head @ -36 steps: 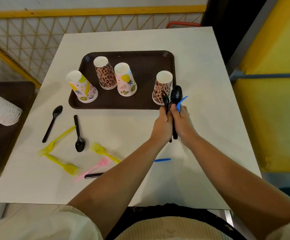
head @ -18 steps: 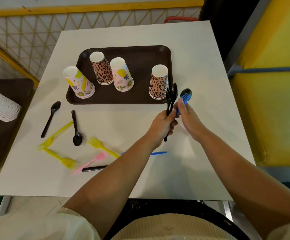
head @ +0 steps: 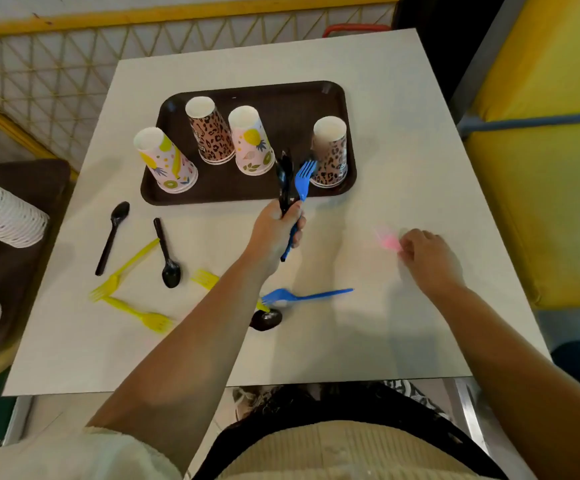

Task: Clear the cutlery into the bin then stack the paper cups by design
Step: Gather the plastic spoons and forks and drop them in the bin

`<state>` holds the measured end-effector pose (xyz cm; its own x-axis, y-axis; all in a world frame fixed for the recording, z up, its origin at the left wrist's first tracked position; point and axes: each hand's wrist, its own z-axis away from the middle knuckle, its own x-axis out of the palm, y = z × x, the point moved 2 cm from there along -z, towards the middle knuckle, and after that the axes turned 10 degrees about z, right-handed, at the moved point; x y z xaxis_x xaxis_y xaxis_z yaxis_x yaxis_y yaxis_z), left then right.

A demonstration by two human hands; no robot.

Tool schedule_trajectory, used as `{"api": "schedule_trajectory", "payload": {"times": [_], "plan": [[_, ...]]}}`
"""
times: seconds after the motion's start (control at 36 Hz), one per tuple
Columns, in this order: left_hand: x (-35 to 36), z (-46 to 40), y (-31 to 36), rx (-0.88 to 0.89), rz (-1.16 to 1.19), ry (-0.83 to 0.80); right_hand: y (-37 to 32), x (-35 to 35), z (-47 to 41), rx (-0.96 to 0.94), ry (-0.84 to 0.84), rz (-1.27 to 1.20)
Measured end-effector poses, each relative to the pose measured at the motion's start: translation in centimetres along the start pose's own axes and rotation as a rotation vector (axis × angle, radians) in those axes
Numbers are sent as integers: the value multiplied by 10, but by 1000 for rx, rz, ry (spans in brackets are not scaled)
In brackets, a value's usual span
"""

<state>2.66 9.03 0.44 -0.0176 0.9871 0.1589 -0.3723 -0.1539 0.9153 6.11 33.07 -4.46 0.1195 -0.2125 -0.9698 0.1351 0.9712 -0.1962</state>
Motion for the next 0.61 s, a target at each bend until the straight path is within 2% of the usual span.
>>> {"api": "schedule_trajectory", "payload": {"times": [0.11, 0.28, 0.36, 0.5, 0.61], "plan": [[-4, 7, 6, -17, -81, -5, -8, -10, -4, 35, 84, -47], [-51, 29, 8, -37, -185, -6, -73, 2, 27, -90, 198, -136], [-70, 40, 8, -31, -201, -30, -94, 8, 42, -167, 119, -182], [-101, 52, 6, 3, -163, -51, -112, 25, 63, -270, -137, -164], [-124, 59, 3, 16, -180, -96, -114, 34, 70, -243, -53, -158]]}}
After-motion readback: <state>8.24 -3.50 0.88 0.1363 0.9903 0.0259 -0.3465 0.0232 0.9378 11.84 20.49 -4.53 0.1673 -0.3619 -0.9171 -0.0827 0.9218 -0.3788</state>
